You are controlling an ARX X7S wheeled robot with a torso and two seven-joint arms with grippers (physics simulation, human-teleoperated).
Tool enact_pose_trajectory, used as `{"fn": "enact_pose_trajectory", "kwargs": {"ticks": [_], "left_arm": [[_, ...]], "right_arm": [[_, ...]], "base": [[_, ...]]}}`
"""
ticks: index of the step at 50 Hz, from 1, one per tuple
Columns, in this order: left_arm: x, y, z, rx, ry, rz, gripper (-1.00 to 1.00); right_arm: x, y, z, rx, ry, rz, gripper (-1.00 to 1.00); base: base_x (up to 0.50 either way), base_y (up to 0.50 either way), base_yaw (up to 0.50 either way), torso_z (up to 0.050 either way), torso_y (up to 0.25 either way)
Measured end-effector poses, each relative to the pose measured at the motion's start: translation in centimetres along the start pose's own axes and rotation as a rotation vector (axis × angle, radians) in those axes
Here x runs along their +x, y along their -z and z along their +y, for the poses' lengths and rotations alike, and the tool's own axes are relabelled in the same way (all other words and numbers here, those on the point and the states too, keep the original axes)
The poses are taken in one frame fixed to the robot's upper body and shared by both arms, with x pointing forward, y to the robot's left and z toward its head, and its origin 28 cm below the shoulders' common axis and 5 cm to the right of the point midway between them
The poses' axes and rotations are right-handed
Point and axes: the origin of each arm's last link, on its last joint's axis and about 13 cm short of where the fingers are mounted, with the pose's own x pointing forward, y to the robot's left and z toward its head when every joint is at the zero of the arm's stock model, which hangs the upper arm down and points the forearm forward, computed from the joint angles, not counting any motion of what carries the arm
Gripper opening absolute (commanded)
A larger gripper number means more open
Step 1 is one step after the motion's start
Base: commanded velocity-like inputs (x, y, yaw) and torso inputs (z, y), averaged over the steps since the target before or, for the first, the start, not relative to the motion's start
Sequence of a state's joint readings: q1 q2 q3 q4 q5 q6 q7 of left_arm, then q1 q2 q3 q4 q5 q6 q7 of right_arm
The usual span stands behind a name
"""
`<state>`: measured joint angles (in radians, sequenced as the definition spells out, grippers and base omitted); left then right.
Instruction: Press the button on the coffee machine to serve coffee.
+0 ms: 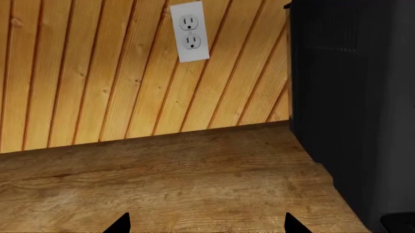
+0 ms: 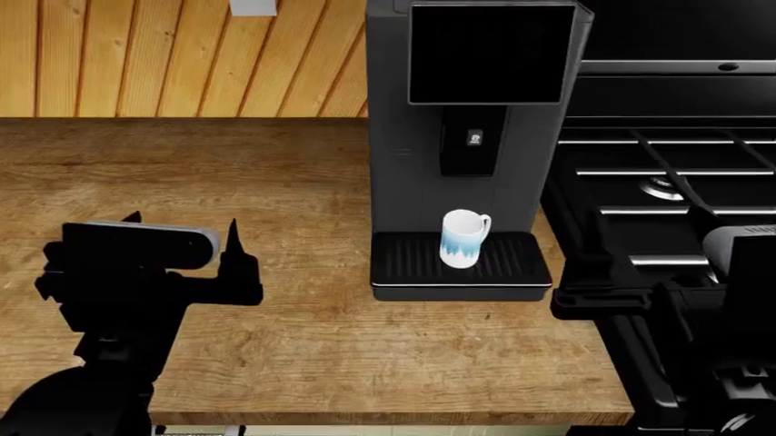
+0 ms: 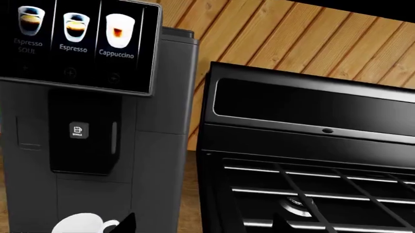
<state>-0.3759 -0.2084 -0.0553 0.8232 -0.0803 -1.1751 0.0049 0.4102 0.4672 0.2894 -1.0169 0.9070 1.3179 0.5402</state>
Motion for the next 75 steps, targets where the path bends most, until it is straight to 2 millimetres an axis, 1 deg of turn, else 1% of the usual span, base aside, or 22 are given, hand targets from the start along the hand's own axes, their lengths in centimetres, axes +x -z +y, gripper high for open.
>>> {"fn": "enact_pose_trajectory", "kwargs": {"ticks": [14,25,37,48,59,60,75], "left_arm": [[0.0,0.3,0.0,0.001,0.002,0.005,1.00],[0.0,0.4,-0.2,0.003,0.007,0.008,1.00],[0.1,0.5,-0.3,0.005,0.008,0.011,1.00],[0.1,0.6,-0.2,0.004,0.002,0.012,1.00],[0.0,0.7,-0.1,0.005,-0.001,0.007,1.00],[0.0,0.7,-0.1,0.005,-0.001,0.007,1.00],[0.0,0.9,-0.1,0.008,0.003,0.011,1.00]], "right_arm": [[0.1,-1.6,0.9,0.007,-0.054,0.003,1.00],[0.2,-3.2,2.0,0.012,-0.141,0.010,1.00],[1.0,-4.7,3.3,0.029,-0.235,0.025,1.00],[2.3,-5.0,4.4,0.039,-0.305,0.053,1.00],[3.2,-5.2,5.3,0.028,-0.323,0.074,1.00],[3.2,-5.2,5.3,0.027,-0.322,0.075,-1.00],[4.3,-5.2,5.8,-0.004,-0.285,0.058,-1.00]], "base": [[0.00,0.00,0.00,0.000,0.000],[0.00,0.00,0.00,0.000,0.000],[0.00,0.00,0.00,0.000,0.000],[0.00,0.00,0.00,0.000,0.000],[0.00,0.00,0.00,0.000,0.000],[0.00,0.00,0.00,0.000,0.000],[0.00,0.00,0.00,0.000,0.000]]}}
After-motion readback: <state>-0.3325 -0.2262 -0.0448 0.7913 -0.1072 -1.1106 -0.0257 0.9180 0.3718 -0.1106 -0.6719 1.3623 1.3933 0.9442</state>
